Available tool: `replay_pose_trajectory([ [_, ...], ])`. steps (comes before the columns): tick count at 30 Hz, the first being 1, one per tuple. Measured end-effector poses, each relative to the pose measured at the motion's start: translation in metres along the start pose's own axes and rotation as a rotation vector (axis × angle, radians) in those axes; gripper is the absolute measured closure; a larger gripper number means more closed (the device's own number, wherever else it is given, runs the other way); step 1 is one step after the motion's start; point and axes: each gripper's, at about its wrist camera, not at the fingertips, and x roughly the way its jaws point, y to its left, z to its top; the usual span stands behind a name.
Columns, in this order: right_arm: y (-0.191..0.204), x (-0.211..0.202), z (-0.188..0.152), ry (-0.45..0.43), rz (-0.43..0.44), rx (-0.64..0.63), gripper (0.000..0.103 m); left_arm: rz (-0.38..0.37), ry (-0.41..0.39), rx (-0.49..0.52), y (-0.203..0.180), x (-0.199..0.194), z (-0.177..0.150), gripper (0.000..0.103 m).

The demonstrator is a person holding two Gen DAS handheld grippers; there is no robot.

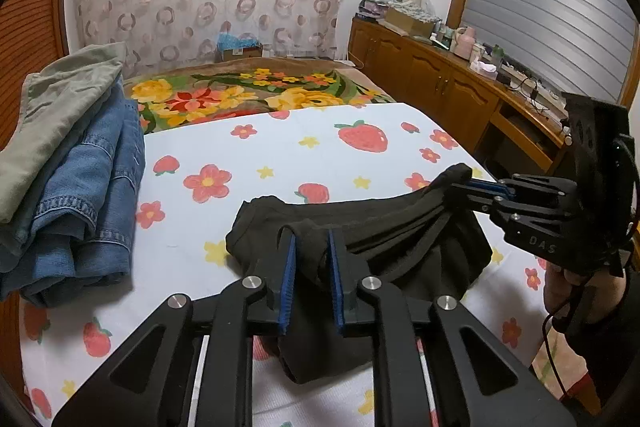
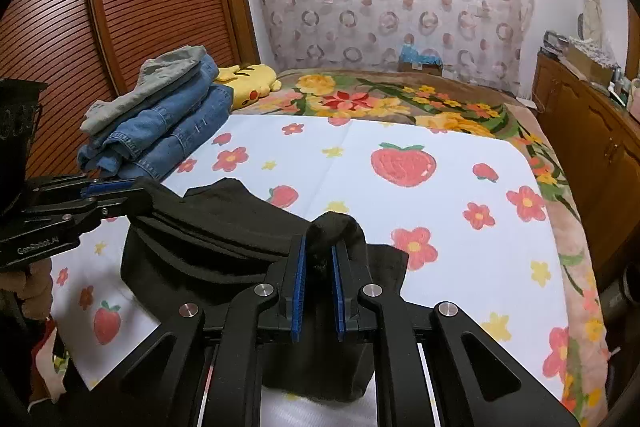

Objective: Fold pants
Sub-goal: 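Lift the garment's end with both tools and fold it over onto itself, then lower the folded end onto the garment and open both tools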

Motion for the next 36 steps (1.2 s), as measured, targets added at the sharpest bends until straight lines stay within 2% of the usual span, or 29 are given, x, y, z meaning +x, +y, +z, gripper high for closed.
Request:
replay_pose_trajectory([
  [1,0.000,0.000,0.000,-0.002,-0.010,0.000,0.092,0.003,-0.003,-0.002,0.000,-0.001,0.000,0.079],
  [3,0.000,-0.001,-0.001,-0.008,-0.028,0.002,0.085,0.015,-0.012,-0.003,0.002,-0.003,0.001,0.071],
  [4,-0.001,-0.002,-0.002,-0.015,-0.041,0.008,0.083,0.019,-0.016,-0.002,0.002,-0.004,0.001,0.063],
  [6,-0.004,-0.007,-0.003,-0.033,-0.044,0.031,0.083,0.029,-0.023,0.002,0.004,-0.006,-0.001,0.055],
  [12,-0.008,-0.014,-0.010,-0.039,-0.054,0.032,0.074,0.022,0.007,0.014,0.007,0.002,-0.010,0.050],
  [19,-0.014,-0.004,-0.019,0.020,-0.055,0.000,0.069,0.019,0.045,0.012,0.011,0.021,-0.013,0.051],
  [26,-0.021,0.013,-0.009,0.055,-0.043,-0.043,0.068,0.042,0.077,0.061,0.011,0.046,-0.008,0.053],
  [32,-0.026,0.033,-0.004,0.095,-0.003,-0.062,0.068,0.022,0.119,0.043,0.017,0.066,-0.008,0.065],
  [36,-0.029,0.033,-0.004,0.085,0.033,-0.070,0.068,0.017,0.117,0.050,0.017,0.067,-0.009,0.080],
])
